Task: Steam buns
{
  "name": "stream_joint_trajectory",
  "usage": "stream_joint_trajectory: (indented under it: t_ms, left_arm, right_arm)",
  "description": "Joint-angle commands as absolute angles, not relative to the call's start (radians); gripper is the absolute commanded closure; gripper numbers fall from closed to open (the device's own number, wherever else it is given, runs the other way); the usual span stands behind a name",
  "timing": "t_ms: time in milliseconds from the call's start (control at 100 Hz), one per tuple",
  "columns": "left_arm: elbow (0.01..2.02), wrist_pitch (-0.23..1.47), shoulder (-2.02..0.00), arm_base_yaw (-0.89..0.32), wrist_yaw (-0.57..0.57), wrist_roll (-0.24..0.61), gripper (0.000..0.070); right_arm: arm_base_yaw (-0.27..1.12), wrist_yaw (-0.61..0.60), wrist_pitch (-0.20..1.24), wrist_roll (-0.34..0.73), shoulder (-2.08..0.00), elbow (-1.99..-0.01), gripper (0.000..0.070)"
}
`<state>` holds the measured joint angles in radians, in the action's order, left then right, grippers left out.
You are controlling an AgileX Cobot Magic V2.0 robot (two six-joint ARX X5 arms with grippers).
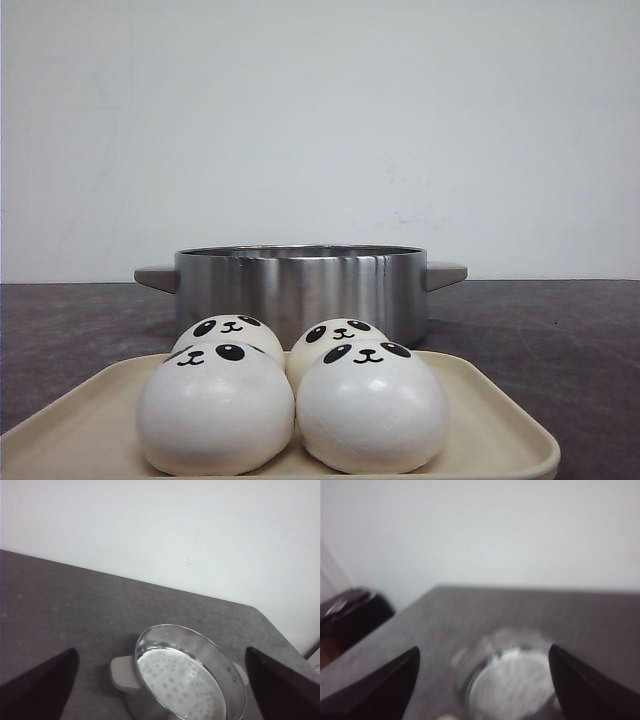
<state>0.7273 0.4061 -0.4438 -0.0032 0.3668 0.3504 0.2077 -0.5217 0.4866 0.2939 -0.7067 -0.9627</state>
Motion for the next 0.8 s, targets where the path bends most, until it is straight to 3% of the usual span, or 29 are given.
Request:
stream_joint_trajectory:
  t_ms: [0, 150, 300, 450, 790]
  left_arm:
    - [0.735, 0.406, -0.446, -0.011, 0.373, 0.337, 0.0024]
    - [0.735, 0.405, -0.444, -0.046, 0.366, 0.329, 0.0027]
    - [0.735, 0.406, -0.444, -0.081, 0.366, 0.33, 0.0028]
    - [0.735, 0.42, -0.444, -0.111, 0.367, 0.339, 0.0028]
    - [0.735, 0.457, -0.444, -0.146, 0.367, 0.353, 0.0028]
  right_arm:
    - [0.289, -0.462, 0.558, 0.303, -0.778, -0.976, 0.0208]
    - [0.505, -0.276, 0.677, 0.305, -0.94, -0.976, 0.0208]
    - [0.665, -0.174, 0.687, 0.365, -1.112, -0.976, 0.0208]
    - [0.705, -0.16, 0.679, 0.416, -1.279, -0.976, 0.0298]
    - [0.707, -0.226, 0.533, 0.416, -1.524, -0.976, 0.0298]
